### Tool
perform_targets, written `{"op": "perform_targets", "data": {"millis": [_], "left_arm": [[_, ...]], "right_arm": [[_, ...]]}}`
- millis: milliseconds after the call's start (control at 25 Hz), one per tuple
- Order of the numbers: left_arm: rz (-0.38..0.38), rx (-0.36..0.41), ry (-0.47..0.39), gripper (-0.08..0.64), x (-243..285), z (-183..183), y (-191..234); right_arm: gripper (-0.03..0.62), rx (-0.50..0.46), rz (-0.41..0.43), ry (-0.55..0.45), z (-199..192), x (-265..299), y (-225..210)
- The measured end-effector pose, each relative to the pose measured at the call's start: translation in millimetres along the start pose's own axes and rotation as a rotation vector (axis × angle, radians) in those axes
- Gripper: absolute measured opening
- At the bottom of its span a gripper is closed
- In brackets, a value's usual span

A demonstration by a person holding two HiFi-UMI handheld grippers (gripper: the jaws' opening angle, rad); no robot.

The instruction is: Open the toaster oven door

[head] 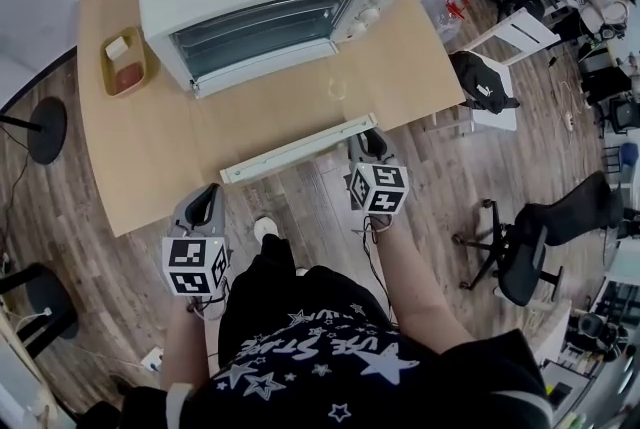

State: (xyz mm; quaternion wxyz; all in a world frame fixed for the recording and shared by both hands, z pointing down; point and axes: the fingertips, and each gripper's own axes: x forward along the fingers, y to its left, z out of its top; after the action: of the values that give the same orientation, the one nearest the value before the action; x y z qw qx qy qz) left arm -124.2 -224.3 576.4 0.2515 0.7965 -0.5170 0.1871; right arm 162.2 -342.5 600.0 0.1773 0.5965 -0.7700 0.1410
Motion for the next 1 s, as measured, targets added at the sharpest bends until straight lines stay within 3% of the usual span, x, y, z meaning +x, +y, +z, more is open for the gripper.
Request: {"op": "perform_targets", "data": {"millis": [720,1000], "left_arm": [[0.038,0.015,0.000,0.023,-23.1,-13.7,-32.9],[0.028,0.034,-0.027,0.023,-44.4,-18.0,-61.5]], "right_arm": [[0.107,0.051,0.042,0.056,-37.2,-12.0,1.7],[0.104,-0.025,0.092,0.038,-36.7,-57.0,11.4]]}}
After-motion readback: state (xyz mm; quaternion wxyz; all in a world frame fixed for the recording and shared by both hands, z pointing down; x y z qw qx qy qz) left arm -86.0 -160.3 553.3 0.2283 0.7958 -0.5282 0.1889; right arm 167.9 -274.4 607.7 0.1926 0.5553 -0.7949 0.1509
